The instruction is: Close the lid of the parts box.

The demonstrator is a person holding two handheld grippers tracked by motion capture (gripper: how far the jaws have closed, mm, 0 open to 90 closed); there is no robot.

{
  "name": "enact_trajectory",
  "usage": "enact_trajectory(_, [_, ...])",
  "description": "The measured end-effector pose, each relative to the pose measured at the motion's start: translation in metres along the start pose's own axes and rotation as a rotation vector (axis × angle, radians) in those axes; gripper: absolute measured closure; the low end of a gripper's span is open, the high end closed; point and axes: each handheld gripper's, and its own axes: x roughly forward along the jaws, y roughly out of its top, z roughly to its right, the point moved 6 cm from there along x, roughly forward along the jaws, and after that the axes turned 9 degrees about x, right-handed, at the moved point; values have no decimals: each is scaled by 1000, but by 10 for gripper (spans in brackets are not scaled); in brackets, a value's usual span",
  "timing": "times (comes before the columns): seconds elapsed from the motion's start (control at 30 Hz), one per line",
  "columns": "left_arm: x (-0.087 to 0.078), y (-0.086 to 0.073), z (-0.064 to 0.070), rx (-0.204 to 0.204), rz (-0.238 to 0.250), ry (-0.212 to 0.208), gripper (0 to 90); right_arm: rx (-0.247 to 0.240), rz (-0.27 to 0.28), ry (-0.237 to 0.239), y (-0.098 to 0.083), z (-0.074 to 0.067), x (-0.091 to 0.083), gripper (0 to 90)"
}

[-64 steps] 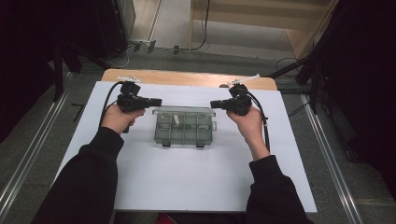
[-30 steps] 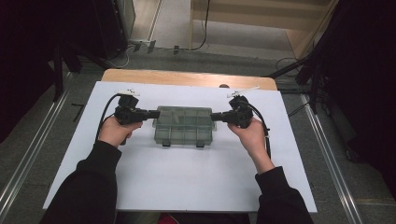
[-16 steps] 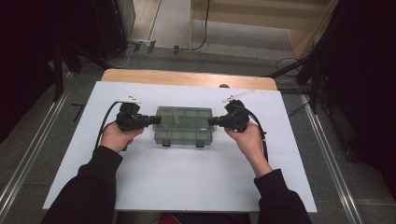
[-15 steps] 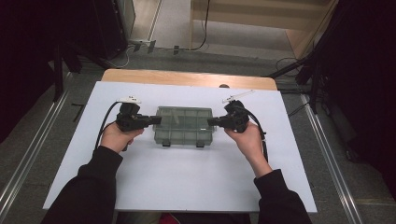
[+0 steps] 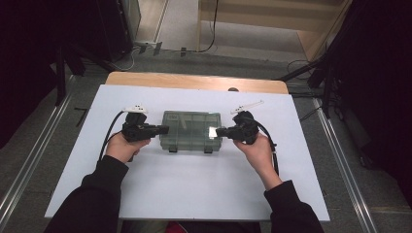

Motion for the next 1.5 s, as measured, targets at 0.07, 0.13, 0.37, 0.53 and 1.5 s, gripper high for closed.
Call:
enact_trajectory(0.07, [1,-1,0,-1,3,0,888,-4,4,-2,-1,0,1,900])
enact_trajectory(0.13, [1,-2,0,-1,0,4,888,-3,2,-4,-2,0,2,900])
enact_trajectory(0.37, [4,-6,2,6,1,-7,887,-8,4,-7,-5,-2,5,900])
enact_trajectory(0.53, [6,-10,3,11,-13,-5,887,-10,6,-11,-8,-3,8,900])
enact_trajectory(1.5, [14,-18,2,-5,-37,-19,814,-17,-4,-5,-15,-2,20,806])
